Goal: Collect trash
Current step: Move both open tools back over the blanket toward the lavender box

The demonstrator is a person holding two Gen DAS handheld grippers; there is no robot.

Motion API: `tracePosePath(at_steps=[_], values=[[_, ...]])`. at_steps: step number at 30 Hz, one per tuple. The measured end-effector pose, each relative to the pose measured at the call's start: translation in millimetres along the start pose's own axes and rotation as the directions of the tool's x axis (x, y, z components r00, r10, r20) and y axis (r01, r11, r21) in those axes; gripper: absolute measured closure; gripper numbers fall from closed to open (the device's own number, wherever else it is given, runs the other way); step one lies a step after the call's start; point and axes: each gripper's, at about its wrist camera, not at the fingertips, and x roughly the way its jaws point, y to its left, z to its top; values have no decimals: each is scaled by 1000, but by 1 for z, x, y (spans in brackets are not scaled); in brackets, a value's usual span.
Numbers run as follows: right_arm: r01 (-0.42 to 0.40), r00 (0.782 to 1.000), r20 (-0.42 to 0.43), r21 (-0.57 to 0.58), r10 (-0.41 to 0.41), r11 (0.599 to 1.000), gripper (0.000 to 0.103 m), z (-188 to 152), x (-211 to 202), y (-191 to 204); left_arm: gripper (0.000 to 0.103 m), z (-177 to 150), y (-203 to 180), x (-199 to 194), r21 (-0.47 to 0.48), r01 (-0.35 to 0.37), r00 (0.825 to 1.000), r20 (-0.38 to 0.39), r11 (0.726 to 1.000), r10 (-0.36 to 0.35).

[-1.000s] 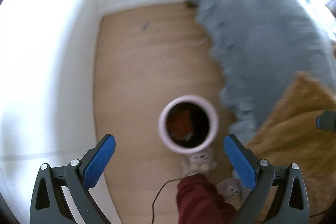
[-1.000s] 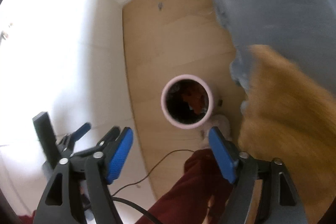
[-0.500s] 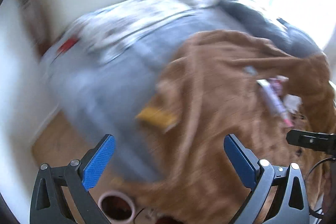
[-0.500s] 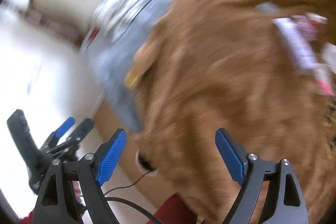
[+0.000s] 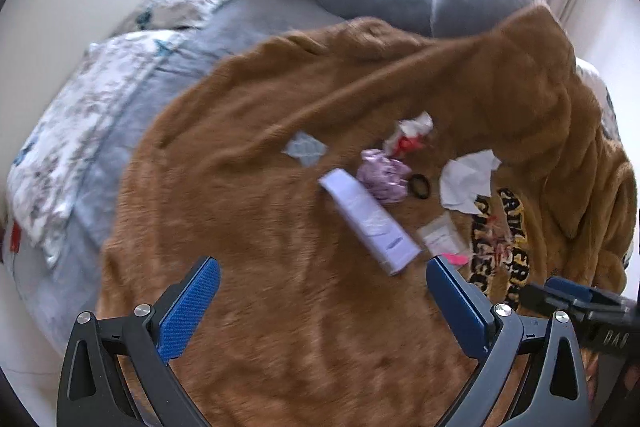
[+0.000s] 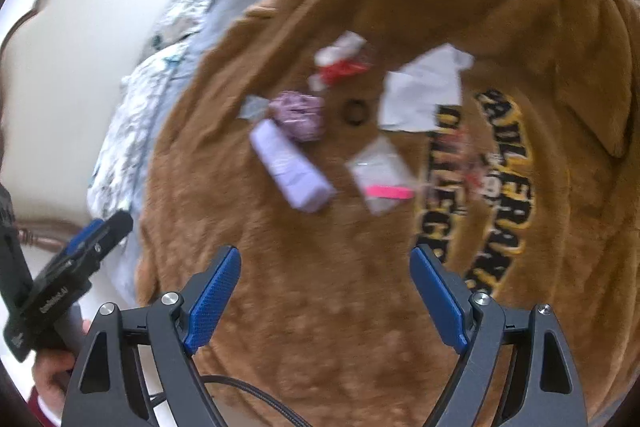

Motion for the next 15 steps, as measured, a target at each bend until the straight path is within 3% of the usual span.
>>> tracePosePath(at_steps=[6, 10, 15], values=[[13, 999, -44, 32, -12, 999, 17, 13, 10, -40, 0, 21, -34, 66, -24, -14, 992, -123, 1000, 11], [18, 998, -56, 82, -13, 997, 17, 17, 16, -58, 0, 25, -39, 116, -80, -46, 972, -232, 996, 26], [16, 997, -81, 109, -7, 994, 17, 23, 27, -62, 0, 23, -42, 161, -78, -72, 947, -318, 994, 44]])
